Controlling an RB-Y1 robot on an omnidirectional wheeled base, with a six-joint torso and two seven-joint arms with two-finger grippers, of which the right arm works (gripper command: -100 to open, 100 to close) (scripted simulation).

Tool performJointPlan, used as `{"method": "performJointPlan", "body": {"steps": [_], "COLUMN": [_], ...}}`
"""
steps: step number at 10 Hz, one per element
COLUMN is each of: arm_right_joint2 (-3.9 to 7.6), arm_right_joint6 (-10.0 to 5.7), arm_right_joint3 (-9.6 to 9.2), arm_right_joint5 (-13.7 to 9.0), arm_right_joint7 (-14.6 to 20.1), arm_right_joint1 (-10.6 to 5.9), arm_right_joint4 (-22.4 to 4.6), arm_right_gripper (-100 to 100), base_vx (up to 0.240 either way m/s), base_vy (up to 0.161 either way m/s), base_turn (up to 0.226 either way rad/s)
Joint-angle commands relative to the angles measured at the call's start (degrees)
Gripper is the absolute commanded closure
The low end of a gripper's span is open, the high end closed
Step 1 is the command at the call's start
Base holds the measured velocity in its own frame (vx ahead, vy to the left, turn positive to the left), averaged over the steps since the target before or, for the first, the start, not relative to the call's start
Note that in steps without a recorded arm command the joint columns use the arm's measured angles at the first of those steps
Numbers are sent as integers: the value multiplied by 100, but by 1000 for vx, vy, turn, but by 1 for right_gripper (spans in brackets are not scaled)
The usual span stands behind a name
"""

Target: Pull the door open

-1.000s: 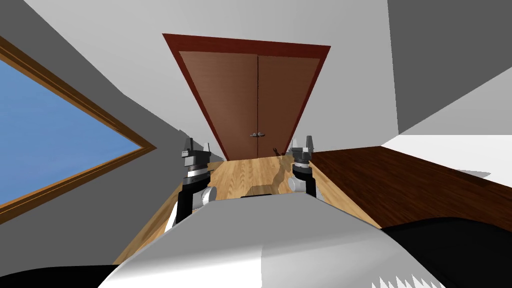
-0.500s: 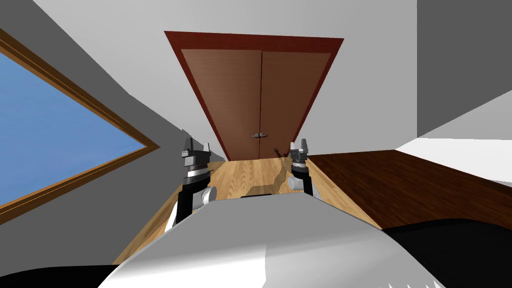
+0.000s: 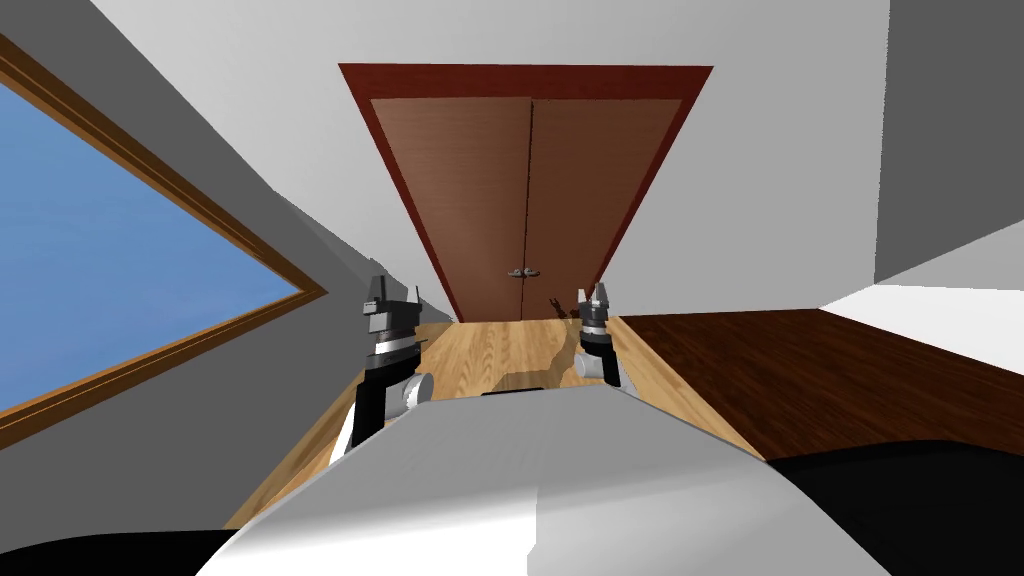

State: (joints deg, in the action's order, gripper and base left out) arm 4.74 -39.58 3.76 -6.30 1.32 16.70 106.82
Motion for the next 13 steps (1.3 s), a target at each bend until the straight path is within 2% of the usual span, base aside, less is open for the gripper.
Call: {"method": "performJointPlan", "body": {"steps": [1,5,6,8,9,10,13], "arm_right_joint2": [41,120,120,158,158,176,212], "arm_right_joint6": [-44,-136,-136,-183,-183,-207,-256], "arm_right_joint3": [71,233,233,315,315,358,442], "arm_right_joint5": [-16,-49,-49,-66,-66,-75,-92], "arm_right_joint7": [3,-7,-7,-12,-12,-15,-20], "arm_right_joint1": [-114,-386,-386,-525,-525,-597,-740], "arm_right_joint4": [-286,-1107,-1136,-1484,-1544,-1753,-2123], "arm_right_gripper": [-100,-100,-100,-100,-100,-100,-100], "base_vx": [89,106,66,58,53,53,68], "base_vy": [-13,-16,-17,-1,-7,-7,-15], "base_turn": [94,98,29,77,37,57,72]}}
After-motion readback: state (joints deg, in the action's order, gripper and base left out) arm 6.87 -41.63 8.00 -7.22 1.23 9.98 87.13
